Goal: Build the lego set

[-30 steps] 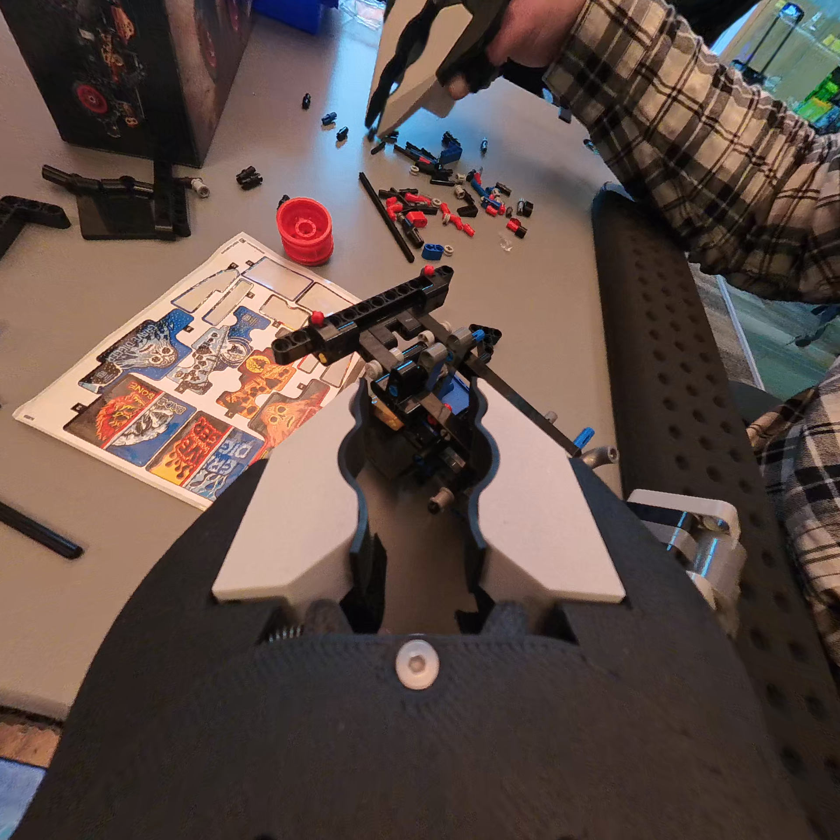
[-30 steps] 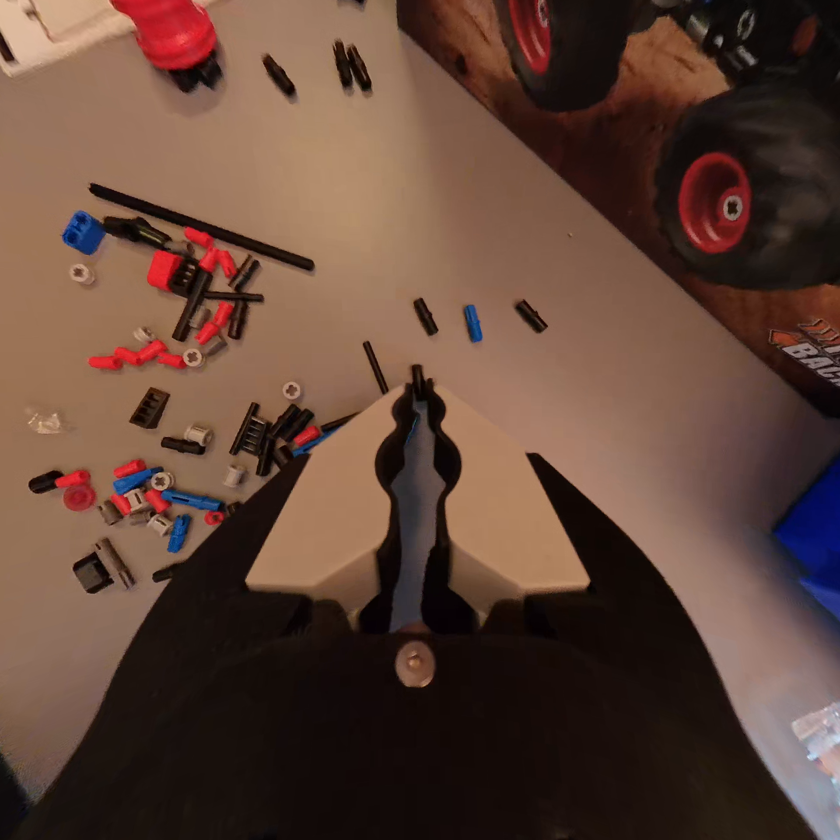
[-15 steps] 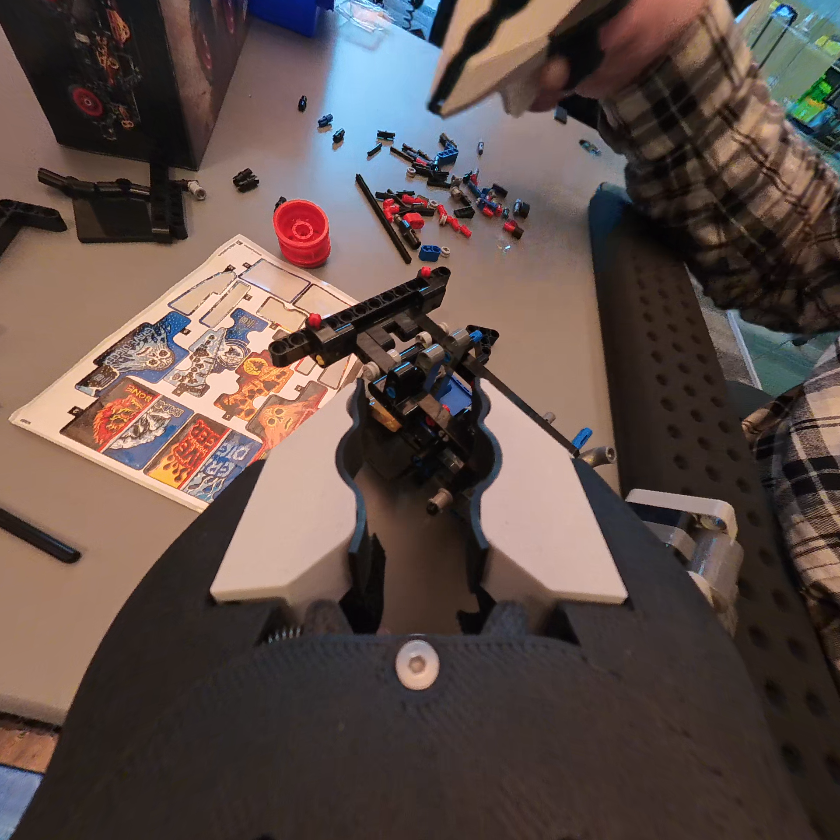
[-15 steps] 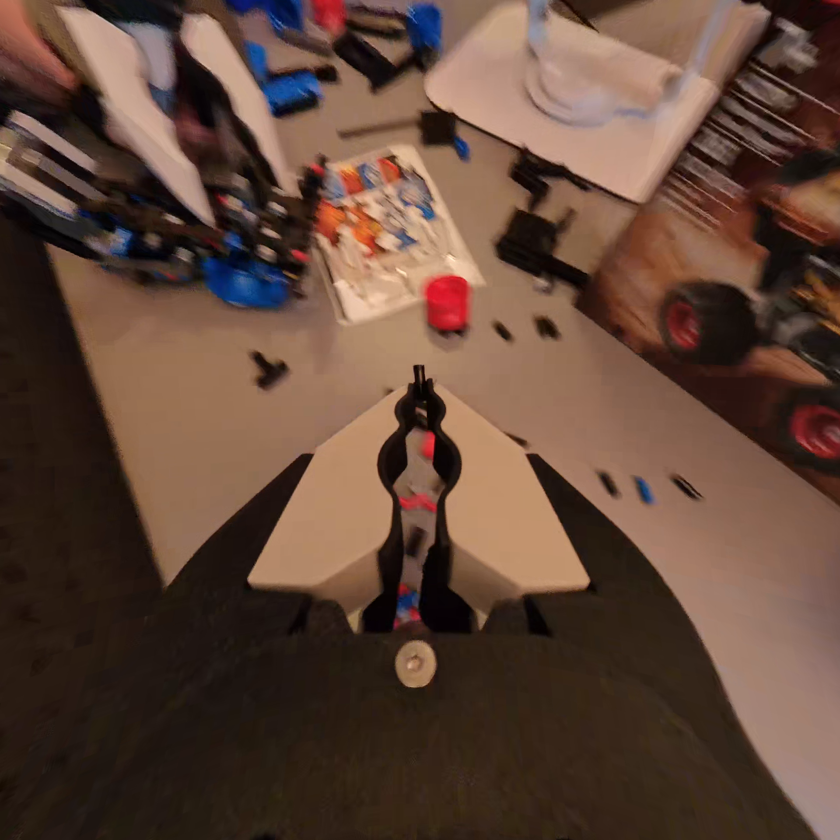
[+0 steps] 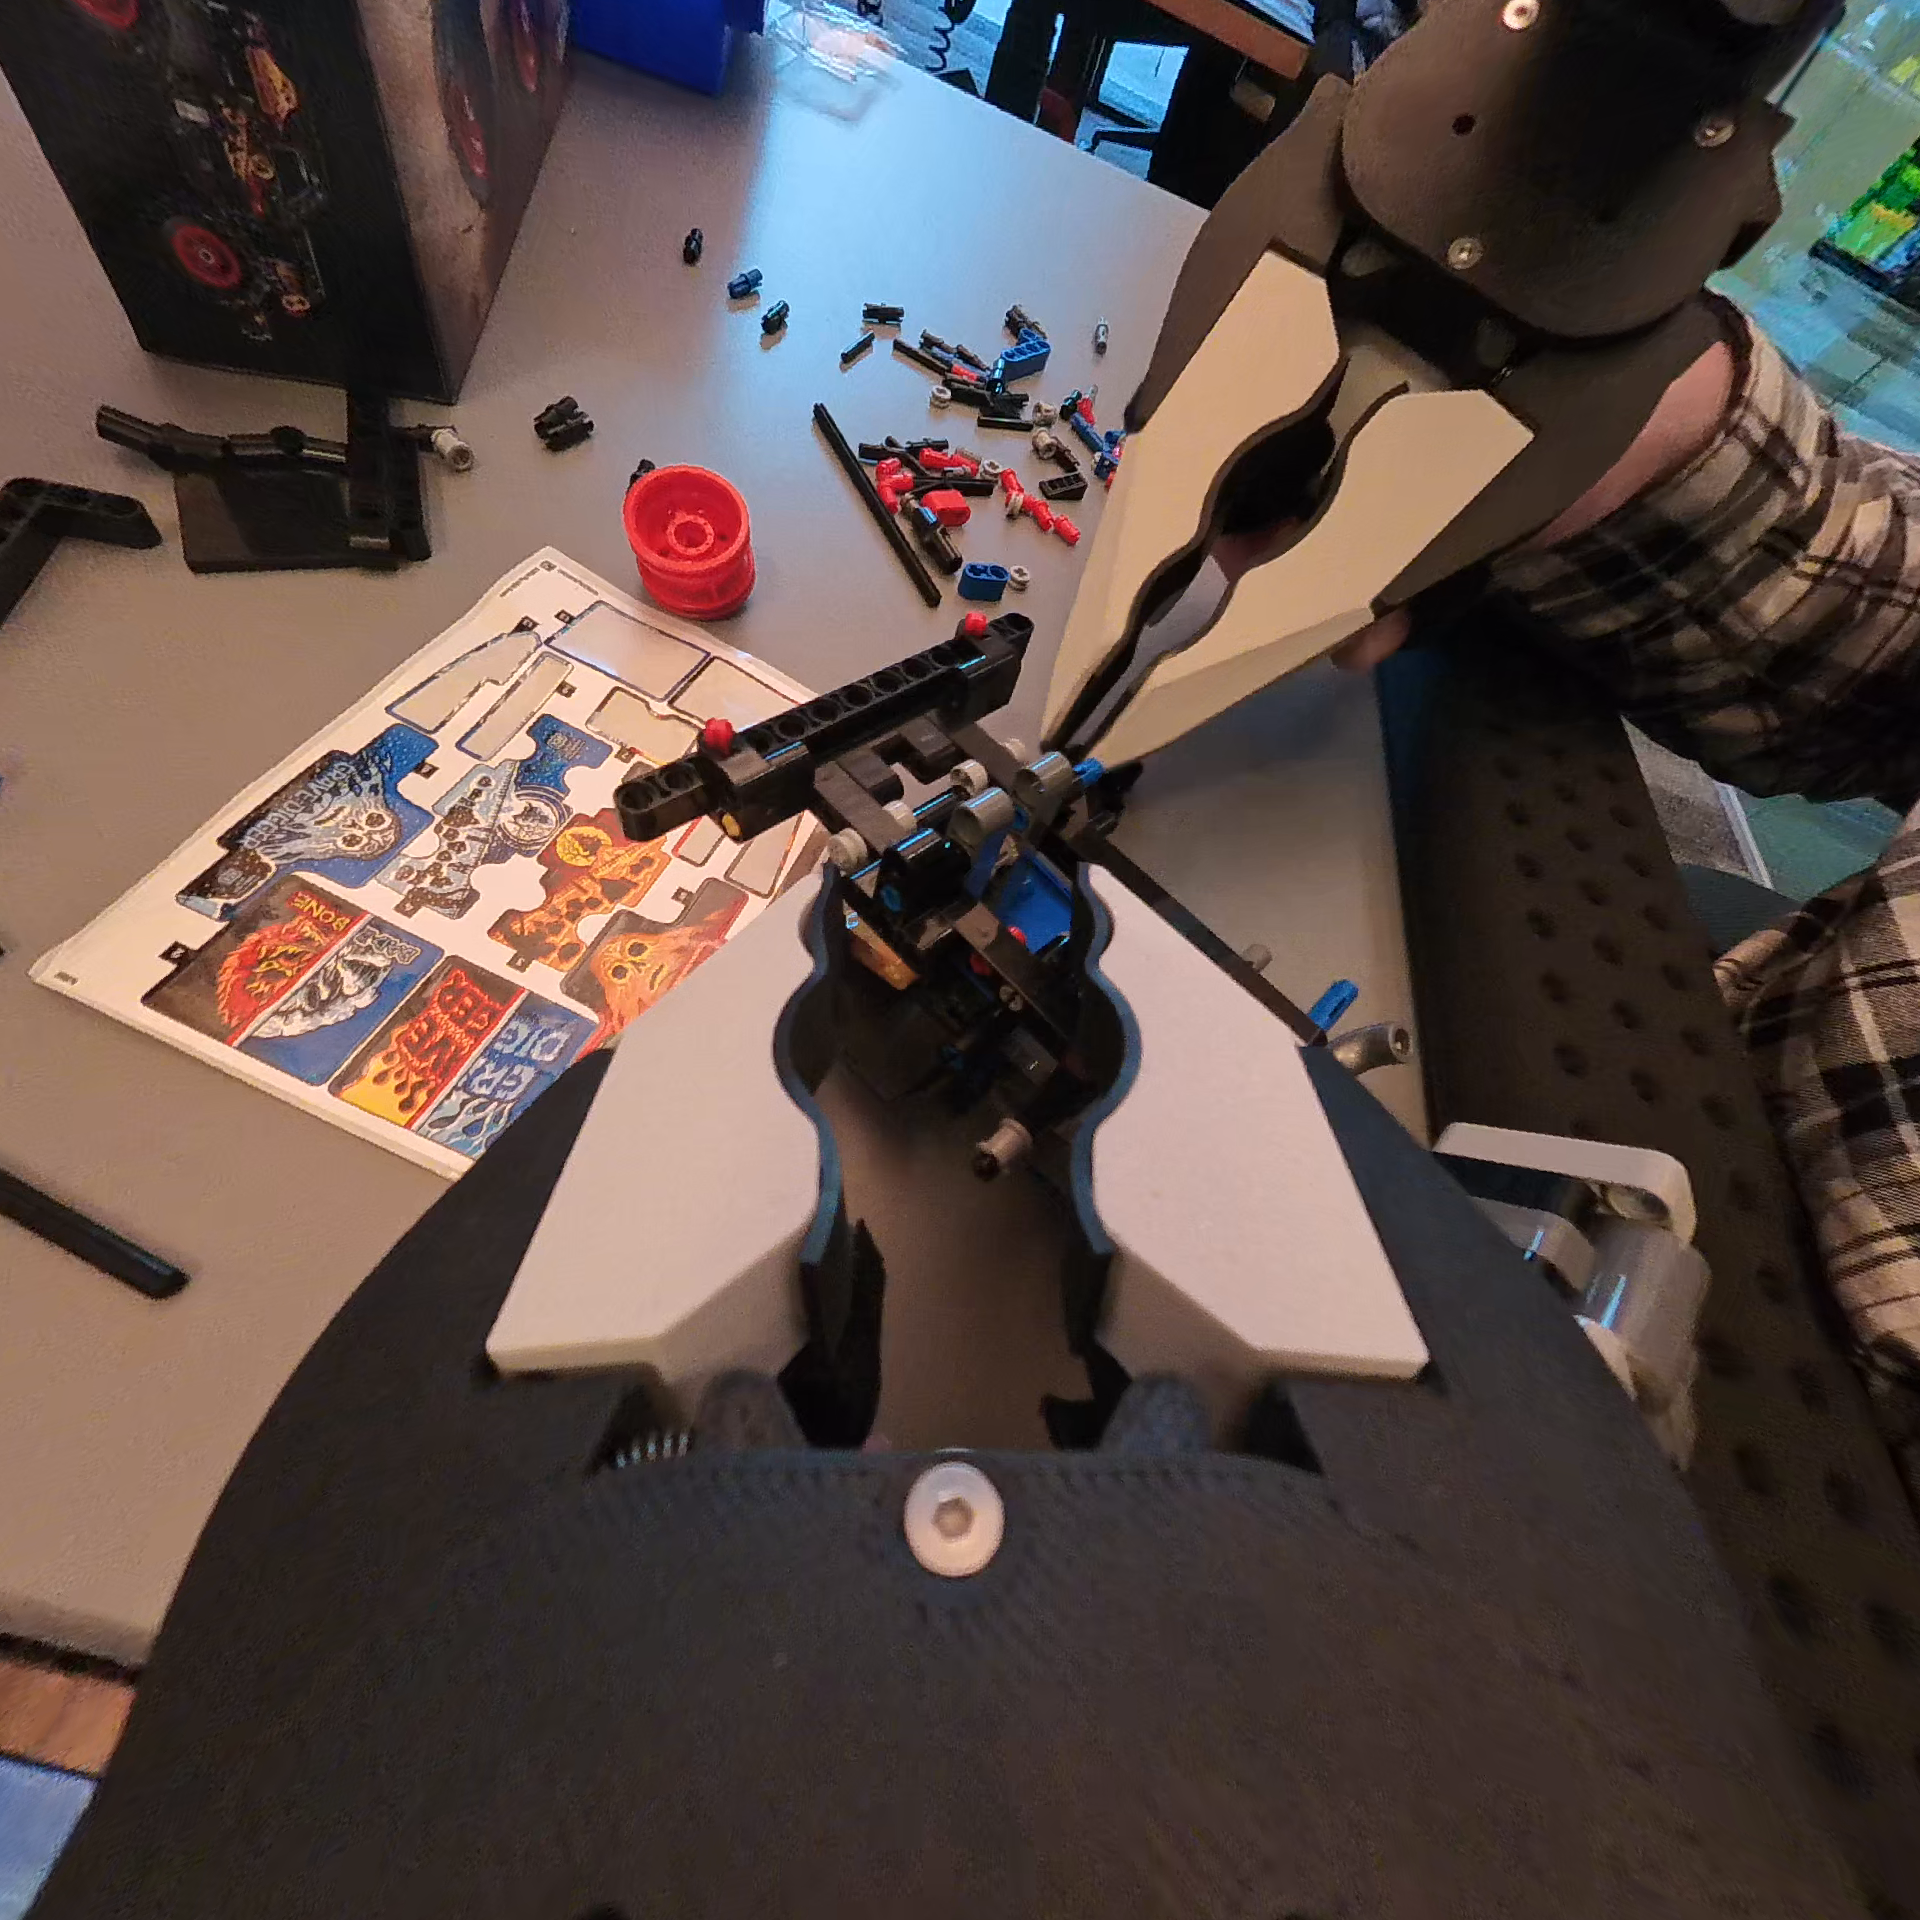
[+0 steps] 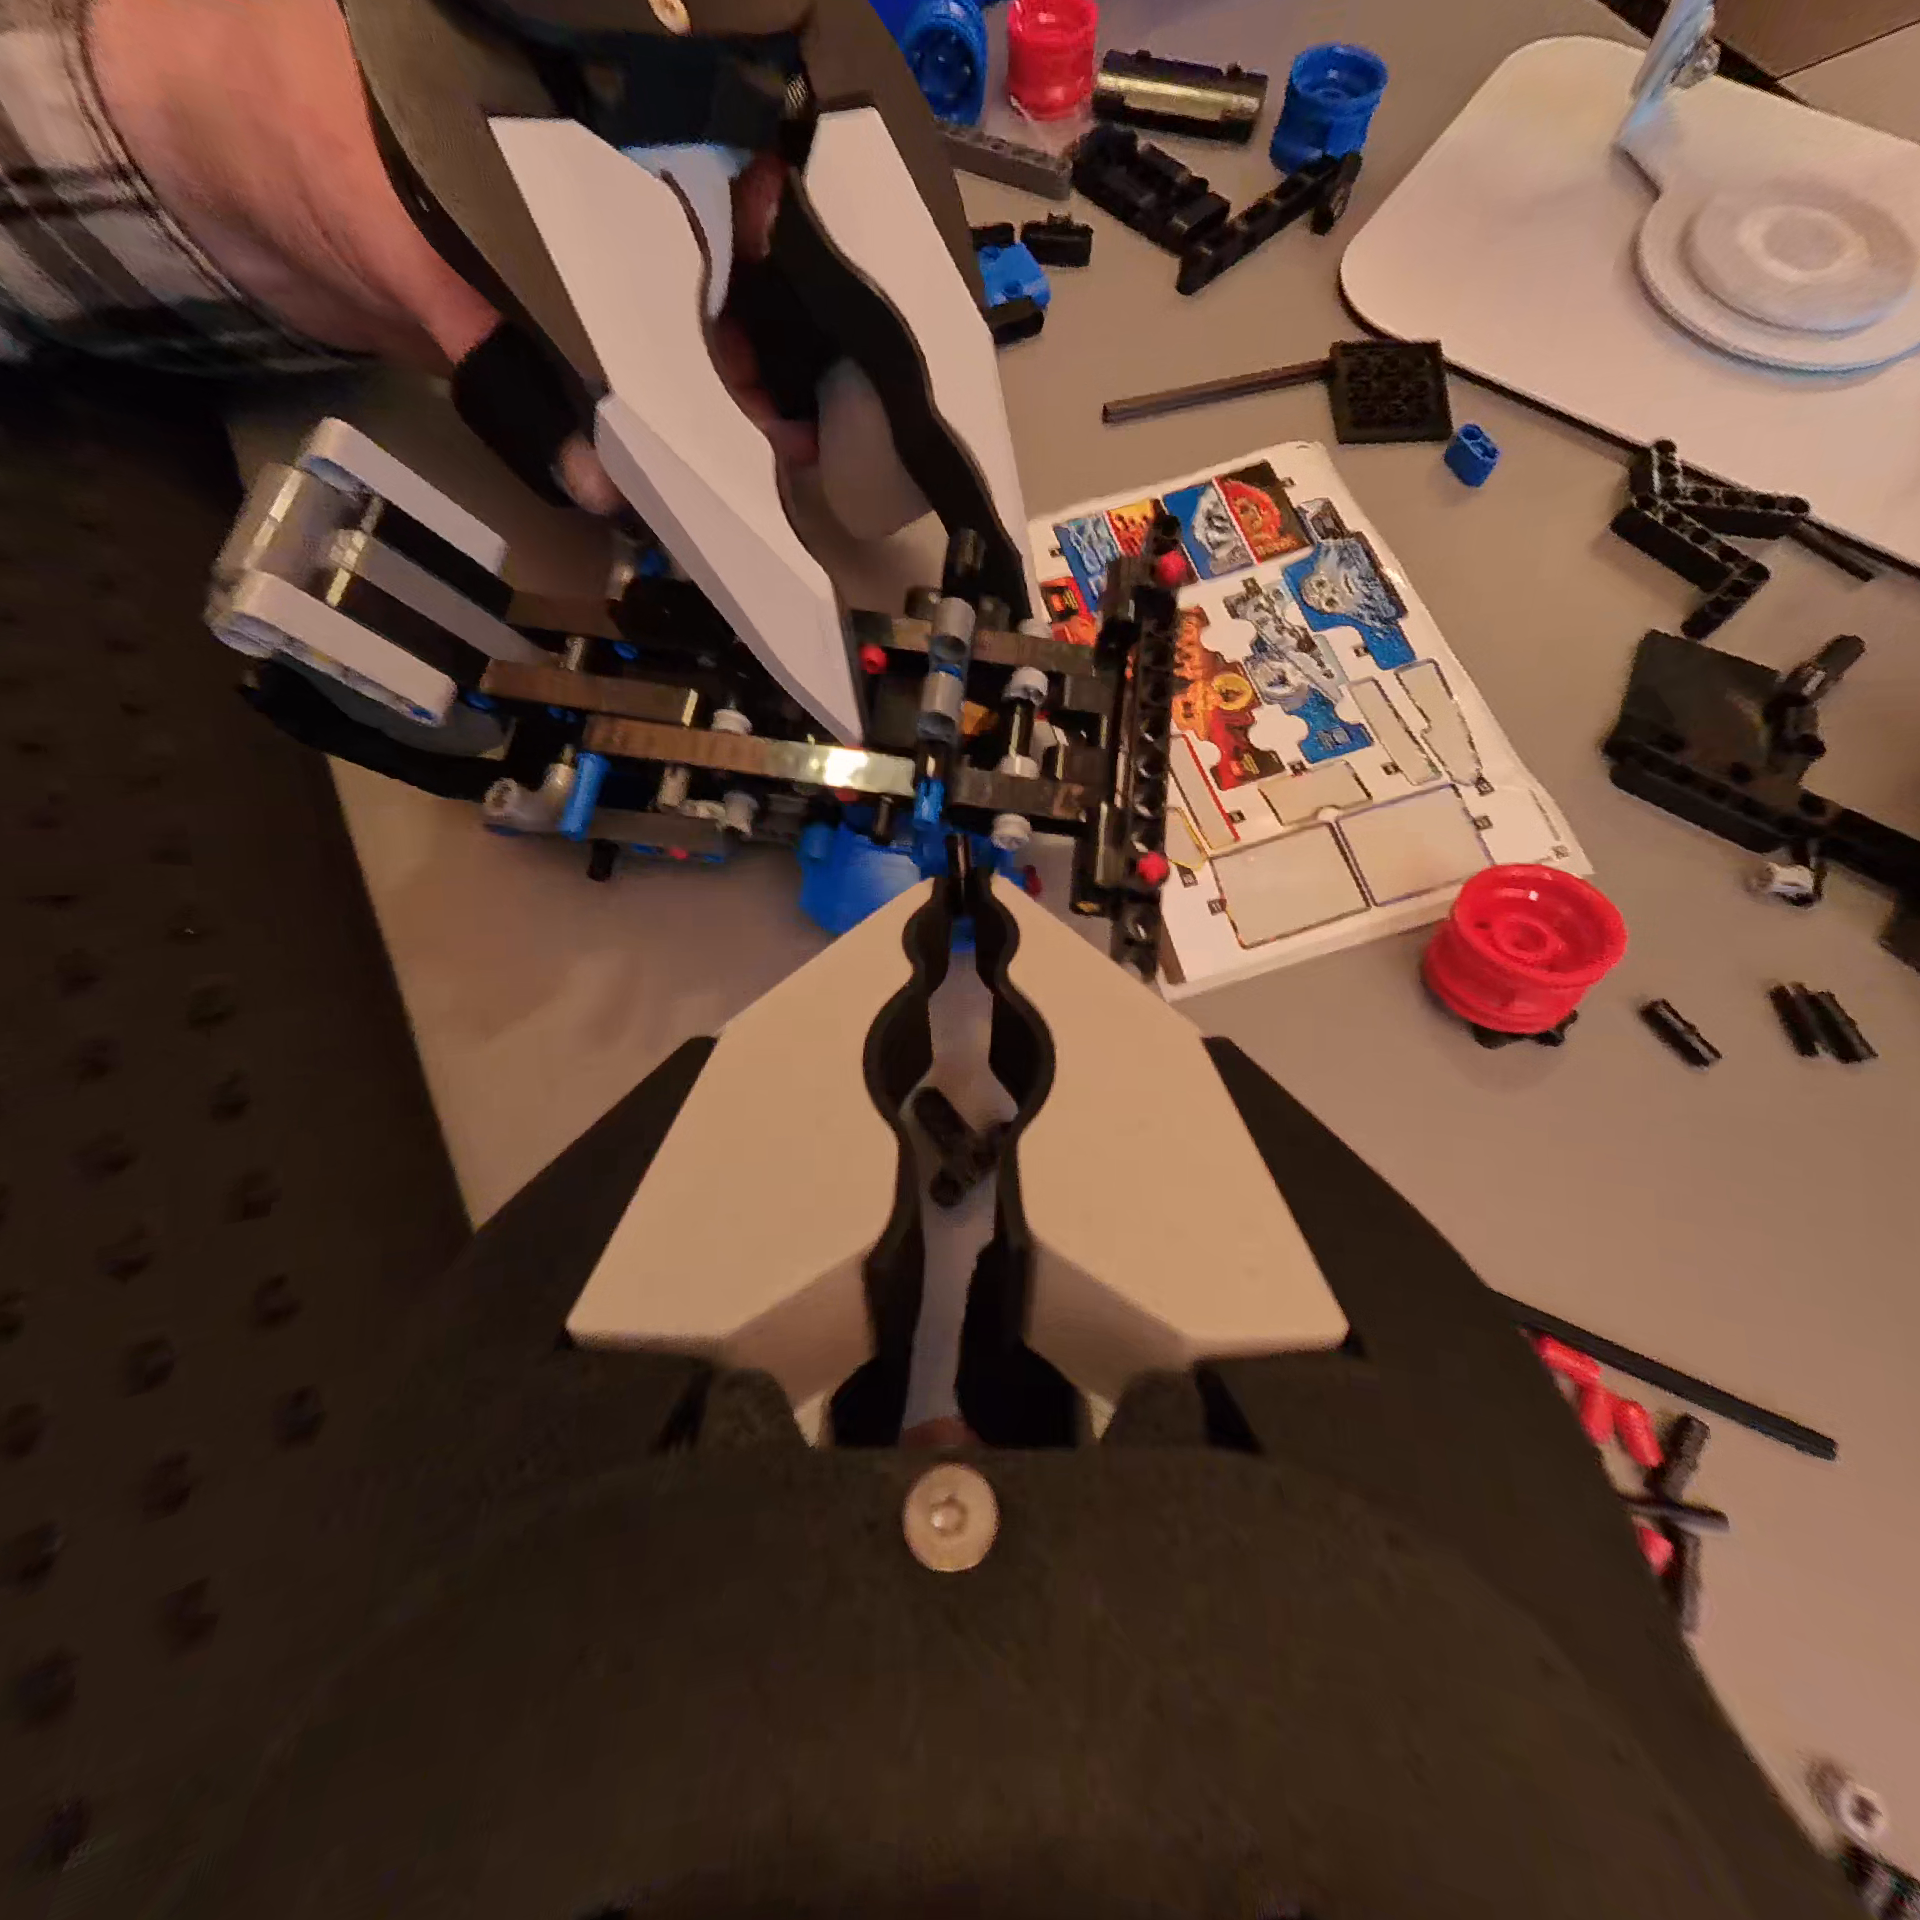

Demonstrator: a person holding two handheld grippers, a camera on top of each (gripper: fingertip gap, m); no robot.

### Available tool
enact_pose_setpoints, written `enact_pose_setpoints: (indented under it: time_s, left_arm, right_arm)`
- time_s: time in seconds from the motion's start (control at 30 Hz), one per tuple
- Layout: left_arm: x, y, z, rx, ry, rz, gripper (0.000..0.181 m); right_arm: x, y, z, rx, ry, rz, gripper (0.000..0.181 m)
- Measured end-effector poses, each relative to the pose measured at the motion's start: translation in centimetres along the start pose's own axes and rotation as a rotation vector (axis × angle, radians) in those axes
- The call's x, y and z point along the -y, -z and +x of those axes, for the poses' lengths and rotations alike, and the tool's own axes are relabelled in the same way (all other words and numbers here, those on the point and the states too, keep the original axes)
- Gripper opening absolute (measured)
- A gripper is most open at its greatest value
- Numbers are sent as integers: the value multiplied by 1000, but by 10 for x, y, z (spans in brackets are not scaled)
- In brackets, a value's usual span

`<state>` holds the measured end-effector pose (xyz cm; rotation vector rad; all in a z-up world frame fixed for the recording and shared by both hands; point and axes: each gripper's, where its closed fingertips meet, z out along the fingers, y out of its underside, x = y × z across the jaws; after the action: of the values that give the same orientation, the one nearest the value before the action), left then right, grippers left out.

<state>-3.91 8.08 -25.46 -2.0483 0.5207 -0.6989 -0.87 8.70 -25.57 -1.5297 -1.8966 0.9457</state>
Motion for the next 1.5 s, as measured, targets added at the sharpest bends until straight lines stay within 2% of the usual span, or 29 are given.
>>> enact_pose_setpoints:
  time_s: [0.2,0.53,0.83,1.0,1.33,1.5]
  left_arm:
    - [0,0,0,7,0,2,41]
    - [0,-1,0,16,-5,3,42]
    - [1,-1,-1,20,-7,6,41]
    - [1,-1,-1,22,-8,6,41]
    - [2,-2,-1,42,-18,11,41]
    - [2,-2,-2,48,-12,13,41]
  right_arm:
    - [5,-2,2,-47,-14,27,2]
    - [3,-4,4,-135,8,-28,1]
    - [6,0,4,-56,-114,48,1]
    - [6,-1,3,-78,-126,62,1]
    - [5,0,7,-294,55,-11,0]
    - [8,1,7,-339,83,-10,0]
